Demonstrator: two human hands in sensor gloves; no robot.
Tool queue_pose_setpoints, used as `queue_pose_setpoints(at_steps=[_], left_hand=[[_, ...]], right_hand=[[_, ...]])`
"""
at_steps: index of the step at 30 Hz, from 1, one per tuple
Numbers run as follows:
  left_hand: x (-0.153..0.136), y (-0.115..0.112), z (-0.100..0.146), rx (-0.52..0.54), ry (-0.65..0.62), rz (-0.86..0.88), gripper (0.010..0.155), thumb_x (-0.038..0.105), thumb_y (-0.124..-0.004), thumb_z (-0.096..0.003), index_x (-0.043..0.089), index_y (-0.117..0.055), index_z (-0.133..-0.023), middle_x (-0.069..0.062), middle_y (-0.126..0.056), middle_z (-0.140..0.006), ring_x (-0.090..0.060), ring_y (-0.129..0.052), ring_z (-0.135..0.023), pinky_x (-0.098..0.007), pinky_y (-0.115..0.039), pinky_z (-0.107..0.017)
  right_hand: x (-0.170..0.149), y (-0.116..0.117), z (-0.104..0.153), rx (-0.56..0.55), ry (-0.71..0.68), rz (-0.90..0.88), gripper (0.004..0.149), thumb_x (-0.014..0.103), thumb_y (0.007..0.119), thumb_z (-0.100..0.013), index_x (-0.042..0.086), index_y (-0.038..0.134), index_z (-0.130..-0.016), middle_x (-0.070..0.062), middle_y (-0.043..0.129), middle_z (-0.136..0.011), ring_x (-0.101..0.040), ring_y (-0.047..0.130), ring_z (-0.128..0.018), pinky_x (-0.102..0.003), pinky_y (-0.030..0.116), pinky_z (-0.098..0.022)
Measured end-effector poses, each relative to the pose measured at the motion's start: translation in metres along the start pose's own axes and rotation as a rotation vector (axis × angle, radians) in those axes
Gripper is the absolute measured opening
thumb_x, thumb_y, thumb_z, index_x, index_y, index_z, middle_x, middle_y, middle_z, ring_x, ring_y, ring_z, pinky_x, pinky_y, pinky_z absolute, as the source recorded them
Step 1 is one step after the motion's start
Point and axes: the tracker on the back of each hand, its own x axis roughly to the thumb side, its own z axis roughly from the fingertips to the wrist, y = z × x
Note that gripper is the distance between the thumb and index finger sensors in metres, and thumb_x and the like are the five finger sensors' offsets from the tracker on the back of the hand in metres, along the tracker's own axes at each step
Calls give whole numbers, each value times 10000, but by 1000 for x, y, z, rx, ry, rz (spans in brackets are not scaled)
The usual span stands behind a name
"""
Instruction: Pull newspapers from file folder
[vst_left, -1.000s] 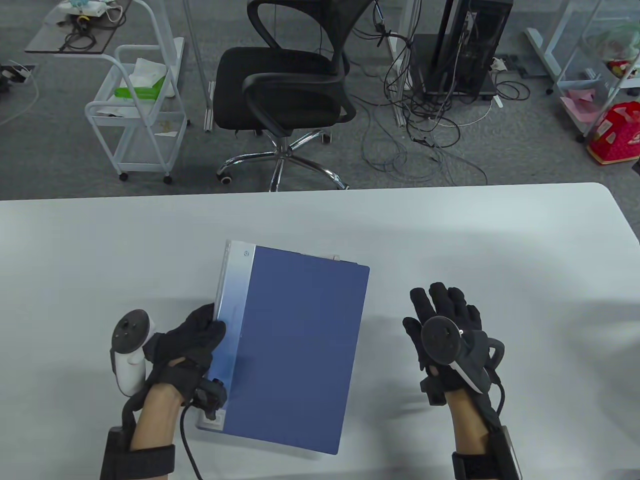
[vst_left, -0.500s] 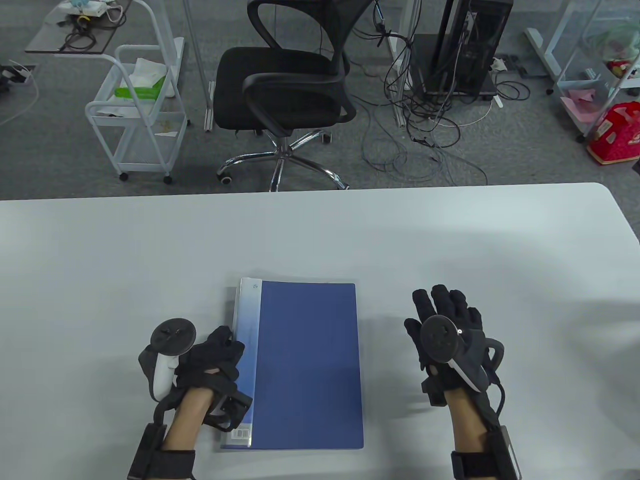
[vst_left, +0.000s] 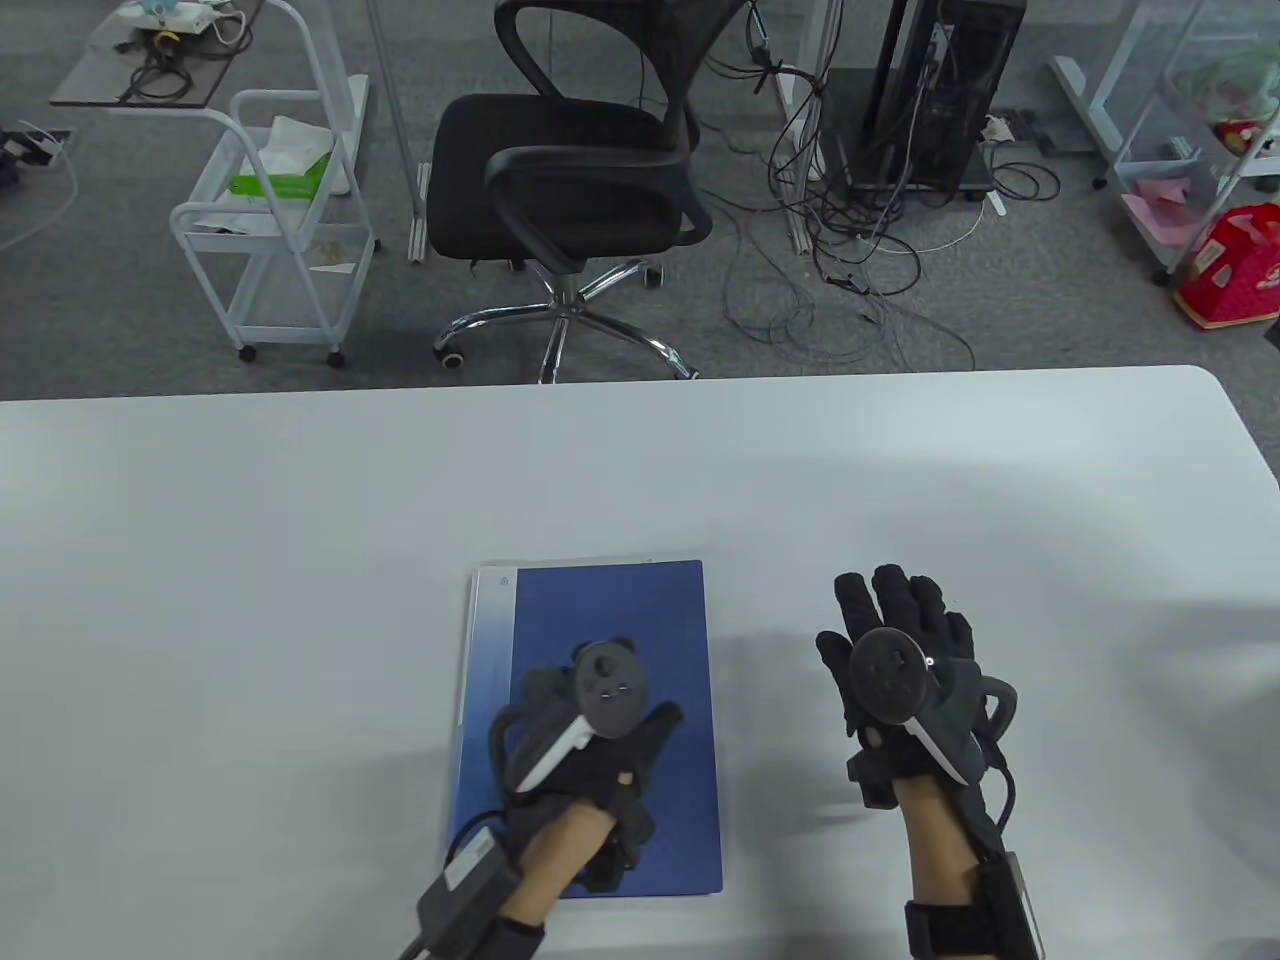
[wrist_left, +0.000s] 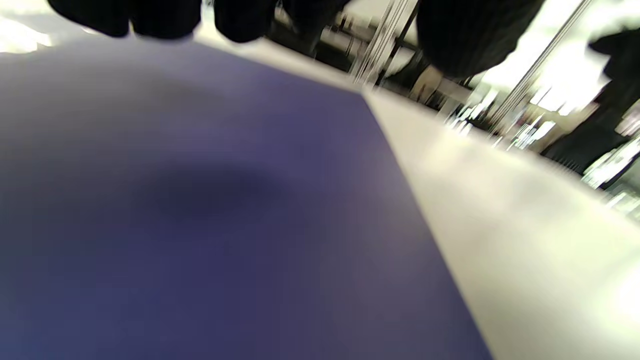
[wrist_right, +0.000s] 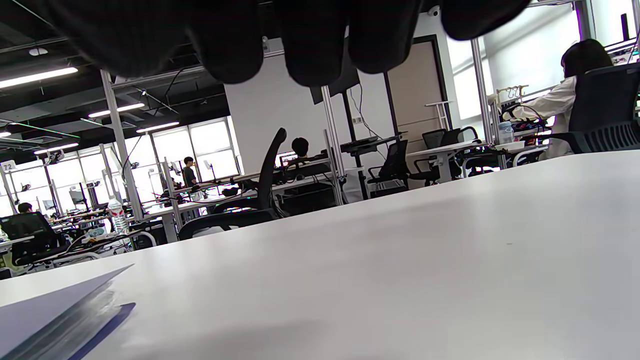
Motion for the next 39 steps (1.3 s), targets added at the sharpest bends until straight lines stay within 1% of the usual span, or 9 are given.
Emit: queue_pose_setpoints(at_steps=[5,7,11,16,21,26,29,33,39], left_hand=[[31,-43,-27,-138,190,-122,1022,571,-703,-480,-54,-124,-1045,-453,-98,-1037,-827,-272,-827,-852,-433,-560],[39,-47,-30,-102,196,-208,991,542,-698,-479,-60,-154,-1048,-458,-142,-1043,-839,-351,-823,-846,-498,-553],[45,-29,-22,-50,132,-105,790,367,-671,-509,-71,-332,-1073,-468,-356,-1061,-800,-564,-818,-781,-686,-538],[20,41,-1,-98,54,212,696,250,-664,-511,-94,-456,-1079,-469,-547,-1047,-710,-782,-799,-660,-859,-481],[-33,129,30,-117,8,426,670,204,-736,-507,-73,-529,-1081,-428,-704,-1020,-603,-948,-754,-545,-945,-412],[-87,195,60,-11,119,276,628,180,-790,-494,-35,-632,-1063,-331,-931,-917,-466,-1135,-640,-488,-968,-367],[-117,218,74,105,311,11,652,182,-803,-495,-12,-591,-1080,-314,-907,-950,-485,-1107,-663,-521,-928,-406],[-154,213,78,180,498,-234,727,250,-818,-494,32,-490,-1106,-301,-811,-1036,-508,-1029,-766,-552,-872,-491],[-201,179,70,207,564,-272,835,359,-839,-478,92,-401,-1136,-268,-388,-1200,-604,-603,-1030,-650,-620,-679]], right_hand=[[3,1,0,10,-12,-8,619,534,719,-383,345,663,-969,-86,654,-1092,-433,634,-1027,-683,547,-668],[4,0,0,10,-16,-18,619,534,719,-384,347,662,-971,-86,653,-1094,-434,634,-1027,-683,547,-669],[3,-2,0,10,-16,-36,619,535,719,-384,345,663,-971,-87,654,-1093,-433,636,-1027,-683,549,-668],[1,-2,-1,11,-10,-42,619,535,719,-384,344,664,-970,-88,656,-1092,-433,639,-1024,-681,552,-667],[1,-3,0,14,-8,-38,618,534,719,-383,345,666,-968,-87,659,-1090,-430,644,-1023,-681,555,-665],[0,1,0,26,-4,-22,615,533,720,-381,343,672,-965,-87,669,-1084,-429,659,-1017,-677,563,-664],[-1,4,0,36,-2,-7,616,533,720,-382,342,672,-965,-87,670,-1084,-426,661,-1016,-677,564,-663],[-1,6,0,44,2,0,615,533,720,-381,340,675,-963,-87,675,-1081,-426,667,-1013,-676,568,-662],[-2,8,0,57,9,2,614,534,719,-381,342,676,-963,-86,678,-1080,-426,671,-1012,-675,570,-663]])
